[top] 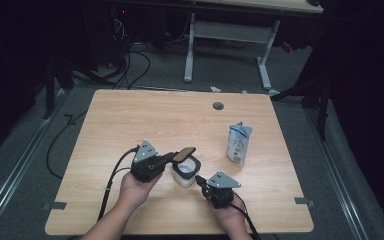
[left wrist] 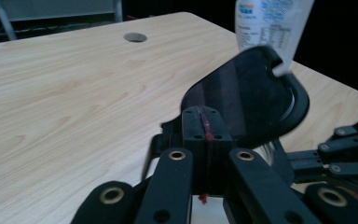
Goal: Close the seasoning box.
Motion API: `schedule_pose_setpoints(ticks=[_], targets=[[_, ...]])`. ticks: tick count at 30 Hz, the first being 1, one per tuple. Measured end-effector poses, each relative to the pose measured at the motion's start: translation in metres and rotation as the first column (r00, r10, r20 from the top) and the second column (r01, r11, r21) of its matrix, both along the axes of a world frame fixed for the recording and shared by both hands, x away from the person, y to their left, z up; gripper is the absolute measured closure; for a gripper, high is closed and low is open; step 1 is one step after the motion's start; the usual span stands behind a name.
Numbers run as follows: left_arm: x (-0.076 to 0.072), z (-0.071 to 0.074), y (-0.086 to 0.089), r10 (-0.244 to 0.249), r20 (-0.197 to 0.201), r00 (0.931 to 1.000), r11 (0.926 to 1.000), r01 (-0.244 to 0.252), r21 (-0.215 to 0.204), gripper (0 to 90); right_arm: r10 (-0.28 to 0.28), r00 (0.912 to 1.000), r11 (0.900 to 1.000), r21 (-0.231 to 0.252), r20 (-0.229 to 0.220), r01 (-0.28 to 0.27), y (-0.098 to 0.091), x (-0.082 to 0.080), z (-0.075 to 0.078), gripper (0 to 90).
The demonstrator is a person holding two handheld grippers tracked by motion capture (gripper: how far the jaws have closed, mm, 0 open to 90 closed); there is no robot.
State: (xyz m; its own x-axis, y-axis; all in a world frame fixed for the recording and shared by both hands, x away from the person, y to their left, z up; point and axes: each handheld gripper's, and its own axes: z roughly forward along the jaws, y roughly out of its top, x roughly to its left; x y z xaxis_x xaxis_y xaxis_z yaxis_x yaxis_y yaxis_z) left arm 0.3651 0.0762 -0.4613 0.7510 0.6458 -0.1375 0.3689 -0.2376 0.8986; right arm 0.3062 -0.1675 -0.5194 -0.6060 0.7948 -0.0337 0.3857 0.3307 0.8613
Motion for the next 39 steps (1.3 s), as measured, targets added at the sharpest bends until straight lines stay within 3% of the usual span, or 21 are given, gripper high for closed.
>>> schedule_pose_setpoints(ticks=[4,7,11,16,32,36,39], targets=[[-0.001,-0.004,0.004,0.024,0.003,0.9997,0.9997,-0.024,-0.007,90.0,-0.002,1.0000,1.0000,-0.005,0.001,0.002,0.000,0.000,0.000,90.0],[0.001,-0.012,0.010,0.053,-0.006,0.9986,0.9984,-0.053,0.021,90.0,-0.002,1.0000,1.0000,-0.003,0.001,0.002,-0.002,-0.001,0.000,90.0],[0.006,-0.031,0.016,0.082,-0.049,0.9954,0.9956,-0.079,0.050,90.0,-0.006,1.0000,1.0000,-0.003,0.004,0.006,-0.003,-0.001,0.001,90.0],[0.010,-0.043,0.011,0.077,-0.079,0.9939,0.9956,-0.072,0.059,90.0,-0.010,0.9999,1.0000,-0.002,0.003,0.010,-0.004,-0.001,0.001,90.0],[0.045,-0.046,-0.012,0.055,-0.072,0.9959,0.9963,-0.050,0.070,90.0,-0.019,0.9998,0.9998,0.002,0.004,0.019,-0.008,-0.003,0.001,90.0],[0.042,-0.048,-0.003,0.058,-0.068,0.9960,0.9963,-0.054,0.068,90.0,-0.025,0.9997,0.9997,0.003,0.003,0.025,-0.010,-0.004,0.001,90.0],[0.033,-0.048,0.018,0.083,-0.050,0.9953,0.9937,-0.079,0.079,90.0,-0.031,0.9995,0.9995,0.001,0.000,0.031,-0.012,-0.004,0.000,90.0]])
